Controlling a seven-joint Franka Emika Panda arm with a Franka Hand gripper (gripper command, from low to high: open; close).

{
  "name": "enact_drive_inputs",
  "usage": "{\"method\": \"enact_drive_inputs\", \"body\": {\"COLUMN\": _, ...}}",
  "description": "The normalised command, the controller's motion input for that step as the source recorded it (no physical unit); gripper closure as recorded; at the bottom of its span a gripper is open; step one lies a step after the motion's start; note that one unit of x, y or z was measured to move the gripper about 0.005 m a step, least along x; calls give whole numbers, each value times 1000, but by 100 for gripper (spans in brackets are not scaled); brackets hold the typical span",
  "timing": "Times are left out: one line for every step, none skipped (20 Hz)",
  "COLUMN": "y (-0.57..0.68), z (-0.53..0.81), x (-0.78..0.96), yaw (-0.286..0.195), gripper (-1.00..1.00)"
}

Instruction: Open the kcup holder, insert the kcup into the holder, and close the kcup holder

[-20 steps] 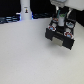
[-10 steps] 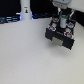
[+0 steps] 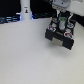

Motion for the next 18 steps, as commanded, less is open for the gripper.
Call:
{"method": "enact_drive_inputs", "body": {"y": -47, "z": -120, "x": -95, "yaw": 8, "gripper": 100}}
{"method": "enact_drive_inputs", "body": {"y": -28, "z": -129, "x": -48, "yaw": 13, "gripper": 100}}
{"method": "enact_drive_inputs", "body": {"y": -27, "z": -169, "x": -46, "yaw": 3, "gripper": 100}}
{"method": "enact_drive_inputs", "body": {"y": -33, "z": -190, "x": -54, "yaw": 1, "gripper": 100}}
{"method": "enact_drive_inputs", "body": {"y": -26, "z": -211, "x": -64, "yaw": 6, "gripper": 100}}
{"method": "enact_drive_inputs", "body": {"y": 0, "z": 0, "x": 20, "yaw": 0, "gripper": 100}}
{"method": "enact_drive_inputs", "body": {"y": 0, "z": 49, "x": -83, "yaw": -17, "gripper": 100}}
{"method": "enact_drive_inputs", "body": {"y": -74, "z": 266, "x": 0, "yaw": -13, "gripper": 100}}
{"method": "enact_drive_inputs", "body": {"y": -180, "z": 283, "x": 26, "yaw": -18, "gripper": 100}}
{"method": "enact_drive_inputs", "body": {"y": -189, "z": 326, "x": 57, "yaw": -30, "gripper": 100}}
{"method": "enact_drive_inputs", "body": {"y": -191, "z": 409, "x": 23, "yaw": -38, "gripper": 100}}
{"method": "enact_drive_inputs", "body": {"y": -226, "z": 377, "x": 60, "yaw": -40, "gripper": 100}}
{"method": "enact_drive_inputs", "body": {"y": -60, "z": 260, "x": 214, "yaw": -27, "gripper": 100}}
{"method": "enact_drive_inputs", "body": {"y": -23, "z": 189, "x": 231, "yaw": -11, "gripper": 100}}
{"method": "enact_drive_inputs", "body": {"y": 0, "z": 43, "x": 34, "yaw": 0, "gripper": 100}}
{"method": "enact_drive_inputs", "body": {"y": -9, "z": -233, "x": -39, "yaw": 10, "gripper": 100}}
{"method": "enact_drive_inputs", "body": {"y": -2, "z": -257, "x": -12, "yaw": 1, "gripper": 100}}
{"method": "enact_drive_inputs", "body": {"y": -28, "z": -232, "x": -4, "yaw": -2, "gripper": 100}}
